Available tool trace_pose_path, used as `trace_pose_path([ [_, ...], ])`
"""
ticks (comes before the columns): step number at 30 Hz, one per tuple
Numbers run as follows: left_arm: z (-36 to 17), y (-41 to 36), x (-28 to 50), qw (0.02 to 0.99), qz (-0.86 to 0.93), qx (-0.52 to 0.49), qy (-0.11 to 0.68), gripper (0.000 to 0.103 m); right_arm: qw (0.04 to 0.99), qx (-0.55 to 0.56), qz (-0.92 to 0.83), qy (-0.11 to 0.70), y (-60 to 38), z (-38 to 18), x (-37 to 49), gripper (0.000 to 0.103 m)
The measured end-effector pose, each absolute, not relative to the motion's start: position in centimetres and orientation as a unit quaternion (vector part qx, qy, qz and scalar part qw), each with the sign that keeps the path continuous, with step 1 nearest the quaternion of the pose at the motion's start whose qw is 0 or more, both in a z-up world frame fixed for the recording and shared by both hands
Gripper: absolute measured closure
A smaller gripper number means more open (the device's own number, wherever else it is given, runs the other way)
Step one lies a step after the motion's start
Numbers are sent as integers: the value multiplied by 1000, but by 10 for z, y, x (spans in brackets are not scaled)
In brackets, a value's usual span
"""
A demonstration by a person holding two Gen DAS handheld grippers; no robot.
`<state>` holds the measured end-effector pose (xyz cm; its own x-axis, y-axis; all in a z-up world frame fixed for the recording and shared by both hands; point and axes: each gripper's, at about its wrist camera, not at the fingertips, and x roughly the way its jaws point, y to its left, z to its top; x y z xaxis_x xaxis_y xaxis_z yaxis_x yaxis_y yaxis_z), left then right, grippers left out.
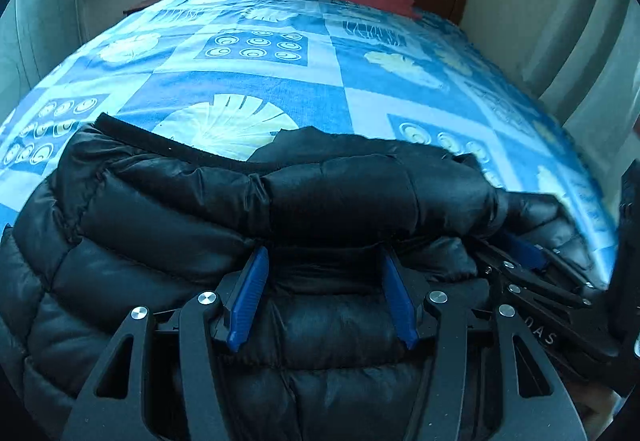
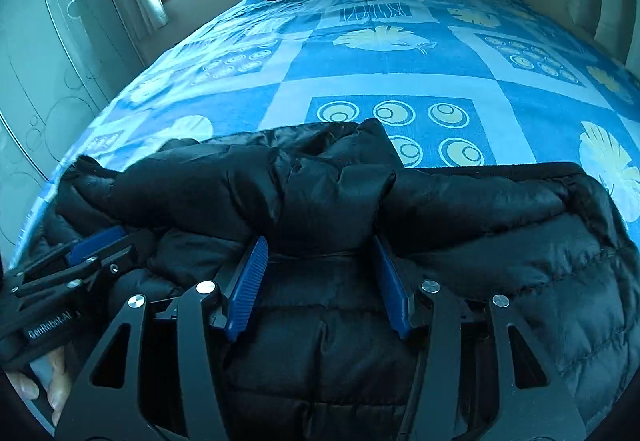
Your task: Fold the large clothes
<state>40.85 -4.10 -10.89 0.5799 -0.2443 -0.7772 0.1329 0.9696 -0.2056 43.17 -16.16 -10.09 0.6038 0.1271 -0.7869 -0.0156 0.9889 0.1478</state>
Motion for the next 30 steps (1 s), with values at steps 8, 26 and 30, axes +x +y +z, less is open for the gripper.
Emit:
trace_pose_path([
  [8,-71,-12,376,894,-102,-71,430,47,907,69,40,413,-180,-62,399,50],
  [26,-60,73,280,906,-43,-72,414,44,898,108,-41,425,-263,-43,273,35],
  [30,-61,115,229,906,3,-110,409,39,888,128,-90,432,-298,-49,207,33],
])
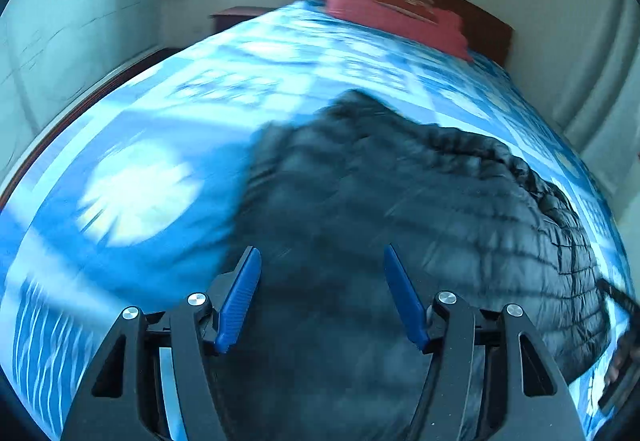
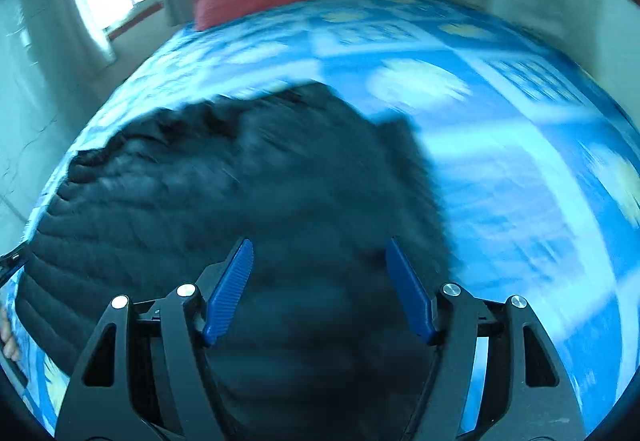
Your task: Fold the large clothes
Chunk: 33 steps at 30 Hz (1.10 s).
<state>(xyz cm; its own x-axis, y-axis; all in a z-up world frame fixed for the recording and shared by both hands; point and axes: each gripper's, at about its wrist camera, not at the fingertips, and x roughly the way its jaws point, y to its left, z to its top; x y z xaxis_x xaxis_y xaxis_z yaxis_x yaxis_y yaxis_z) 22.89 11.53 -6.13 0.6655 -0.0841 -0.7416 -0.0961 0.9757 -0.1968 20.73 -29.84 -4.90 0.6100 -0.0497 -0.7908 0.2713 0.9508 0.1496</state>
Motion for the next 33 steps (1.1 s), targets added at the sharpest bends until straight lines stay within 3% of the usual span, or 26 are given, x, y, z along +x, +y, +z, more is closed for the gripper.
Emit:
trace_pose_path([
  [3,-68,144,191,898,36,-160,408,29,879,159,-113,436,-317,-53,173,29],
  [6,-86,156,165,880,24,-221,420,28,868,206,-108,438,-329,-64,158,25],
  [13,-110,146,170,850,-6,-307,429,25,846,296,-69,437,-328,-88,163,28],
  [14,-111,146,173,848,-1,-317,425,27,845,303,-74,435,-326,-91,165,31],
  [16,-116,147,179,839,3,-336,428,48,845,309,-76,430,-326,-93,165,46],
  [19,-112,140,178,843,2,-331,424,67,848,322,-66,416,-326,-91,162,67],
  [22,-100,130,173,860,-1,-298,414,78,855,322,-54,402,-323,-82,157,80],
  [33,-86,142,144,863,-17,-301,406,83,870,297,-48,391,-310,-60,120,87],
])
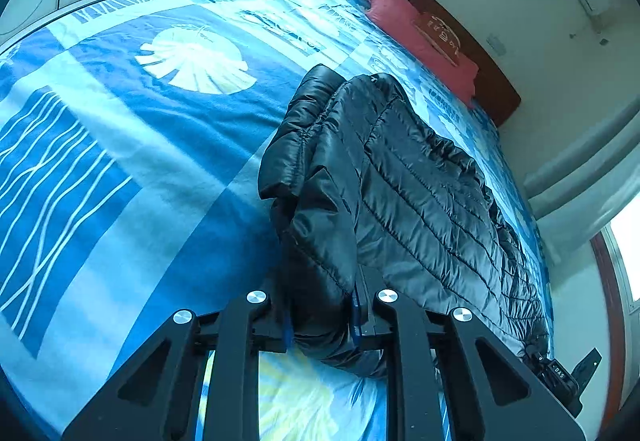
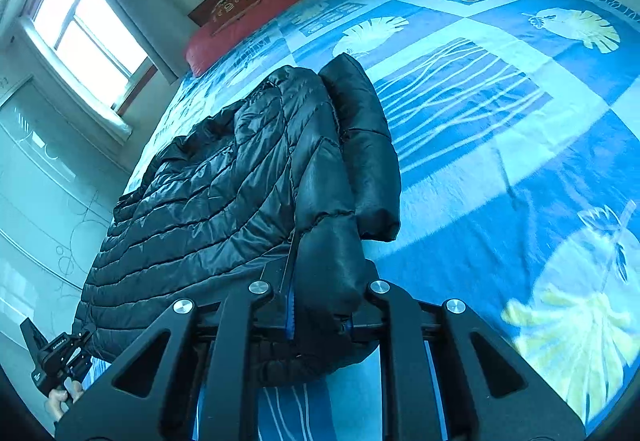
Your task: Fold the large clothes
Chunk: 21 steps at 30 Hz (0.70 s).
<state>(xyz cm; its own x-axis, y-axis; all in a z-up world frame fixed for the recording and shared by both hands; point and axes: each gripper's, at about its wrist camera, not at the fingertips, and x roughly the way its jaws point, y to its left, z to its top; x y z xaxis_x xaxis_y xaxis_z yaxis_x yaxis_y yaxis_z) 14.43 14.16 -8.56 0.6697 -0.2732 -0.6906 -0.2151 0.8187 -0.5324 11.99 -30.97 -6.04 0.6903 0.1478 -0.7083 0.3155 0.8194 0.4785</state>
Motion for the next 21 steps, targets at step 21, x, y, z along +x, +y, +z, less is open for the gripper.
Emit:
trace_pose_path([
  [21,-90,163,53,849,-29,-303,431,81,855,302,-40,420,-301,-64,11,83],
])
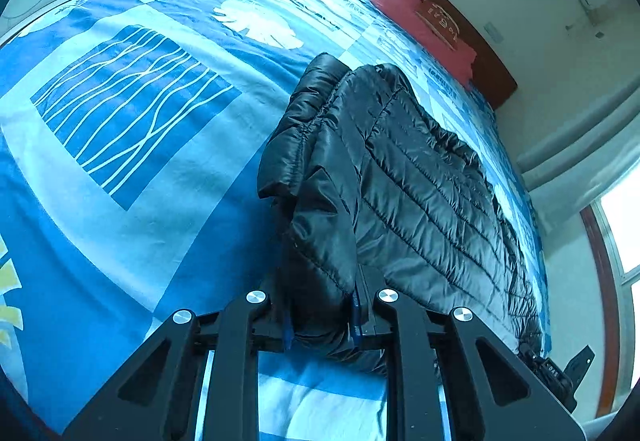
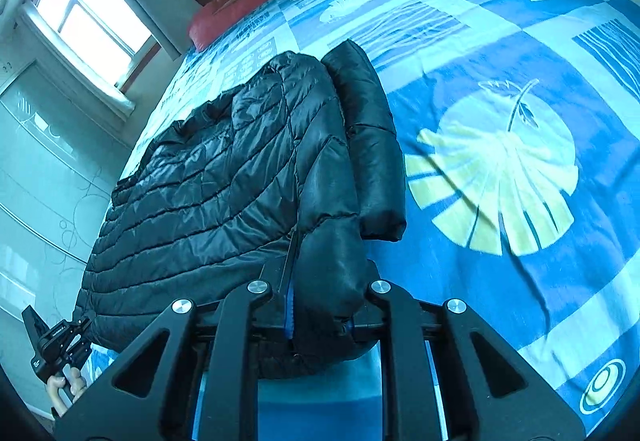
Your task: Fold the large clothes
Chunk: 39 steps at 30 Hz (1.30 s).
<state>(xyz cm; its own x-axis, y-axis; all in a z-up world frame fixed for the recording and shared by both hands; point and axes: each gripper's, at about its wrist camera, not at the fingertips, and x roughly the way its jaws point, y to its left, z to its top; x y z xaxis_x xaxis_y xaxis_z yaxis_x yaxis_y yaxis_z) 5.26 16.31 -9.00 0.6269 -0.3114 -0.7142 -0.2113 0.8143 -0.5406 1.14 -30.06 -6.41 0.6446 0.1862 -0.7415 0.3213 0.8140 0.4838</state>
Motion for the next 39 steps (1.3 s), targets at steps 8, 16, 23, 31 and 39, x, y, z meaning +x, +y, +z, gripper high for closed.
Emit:
trace_pose_path([
  [8,-89,174,45,849,-11,-295,437,54,856,313,-66,407,-310,-62,-5,56],
  [16,-87,183,26,853,11,-279,440,45,856,313,-98,399,-327,-55,-32,49],
  [23,-94,195,16,846,15,-282,453,42,880,267,-129,372,-321,-29,-44,49],
  [31,-80,207,-4,858,31,-249,449,42,898,219,-66,377,-277,-4,-17,50],
  [39,-61,211,21,871,19,-218,440,36,887,172,25,427,-197,-13,53,53],
])
